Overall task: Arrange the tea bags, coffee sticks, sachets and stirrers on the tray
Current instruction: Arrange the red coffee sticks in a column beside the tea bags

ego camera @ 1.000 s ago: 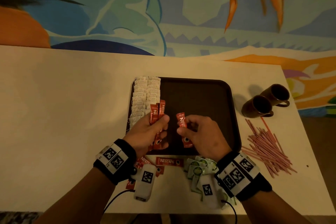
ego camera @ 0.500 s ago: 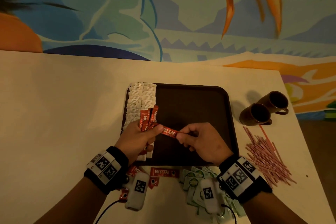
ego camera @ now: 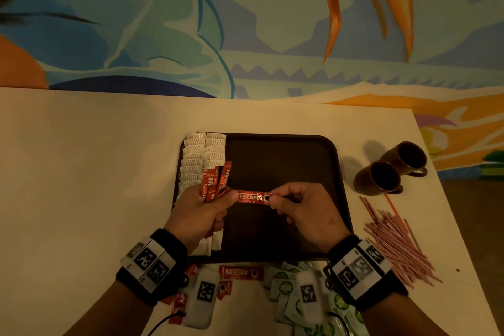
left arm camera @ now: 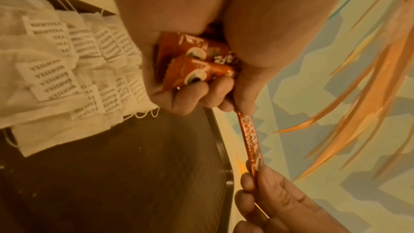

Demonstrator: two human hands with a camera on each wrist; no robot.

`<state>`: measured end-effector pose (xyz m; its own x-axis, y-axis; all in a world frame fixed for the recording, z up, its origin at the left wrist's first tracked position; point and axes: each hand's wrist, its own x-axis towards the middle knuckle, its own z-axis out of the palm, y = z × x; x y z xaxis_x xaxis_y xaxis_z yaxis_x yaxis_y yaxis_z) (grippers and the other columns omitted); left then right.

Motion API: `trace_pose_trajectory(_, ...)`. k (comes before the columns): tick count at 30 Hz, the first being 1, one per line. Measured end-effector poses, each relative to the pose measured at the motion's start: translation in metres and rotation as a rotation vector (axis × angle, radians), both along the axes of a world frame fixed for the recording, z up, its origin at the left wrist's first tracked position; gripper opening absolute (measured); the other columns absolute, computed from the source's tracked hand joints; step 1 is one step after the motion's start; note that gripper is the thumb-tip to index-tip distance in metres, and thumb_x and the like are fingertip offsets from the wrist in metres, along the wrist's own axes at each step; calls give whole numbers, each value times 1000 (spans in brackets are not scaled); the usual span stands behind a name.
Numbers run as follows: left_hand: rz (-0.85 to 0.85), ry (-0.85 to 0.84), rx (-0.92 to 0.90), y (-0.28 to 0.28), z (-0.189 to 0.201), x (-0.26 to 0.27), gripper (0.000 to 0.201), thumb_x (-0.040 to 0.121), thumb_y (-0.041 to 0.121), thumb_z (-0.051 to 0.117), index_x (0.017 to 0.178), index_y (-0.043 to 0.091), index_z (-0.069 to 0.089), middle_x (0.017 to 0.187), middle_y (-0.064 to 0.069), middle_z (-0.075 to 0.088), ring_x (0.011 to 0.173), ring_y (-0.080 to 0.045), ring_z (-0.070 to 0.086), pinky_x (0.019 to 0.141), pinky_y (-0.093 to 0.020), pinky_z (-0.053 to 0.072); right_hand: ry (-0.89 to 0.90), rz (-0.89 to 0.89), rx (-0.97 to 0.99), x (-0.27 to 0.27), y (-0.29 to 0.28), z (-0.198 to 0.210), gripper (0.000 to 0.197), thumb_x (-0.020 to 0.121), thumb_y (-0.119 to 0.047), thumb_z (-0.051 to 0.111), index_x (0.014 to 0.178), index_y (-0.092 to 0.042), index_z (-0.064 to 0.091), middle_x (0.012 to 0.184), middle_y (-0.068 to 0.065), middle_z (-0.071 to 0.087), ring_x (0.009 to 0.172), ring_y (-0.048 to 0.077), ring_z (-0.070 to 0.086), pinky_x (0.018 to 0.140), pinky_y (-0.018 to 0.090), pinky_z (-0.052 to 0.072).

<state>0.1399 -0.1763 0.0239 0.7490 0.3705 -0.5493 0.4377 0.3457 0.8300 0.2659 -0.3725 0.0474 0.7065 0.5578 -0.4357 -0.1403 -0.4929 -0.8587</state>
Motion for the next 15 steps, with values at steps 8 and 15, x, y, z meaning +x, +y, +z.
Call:
trace_pose_trajectory(8, 38, 8, 32, 6, -9, -2, 19, 89, 31, 77, 87, 13, 70, 61, -2, 44, 51, -17, 39, 53, -31, 35, -37, -39, -20, 3, -2, -6, 7, 92, -23, 75, 88, -27, 79, 84, -4, 75, 72, 6, 65, 67, 22, 51)
trace_pose_trajectory(15, 33, 15, 26, 6, -11, 3, 31, 89, 31, 76, 94, 3, 67, 62, -4, 44, 51, -16, 40, 52, -31, 35, 35, -73, 43, 7, 5, -7, 5, 89, -35, 76, 93, -31, 79, 96, -7, 74, 79, 8, 66, 63, 25, 54)
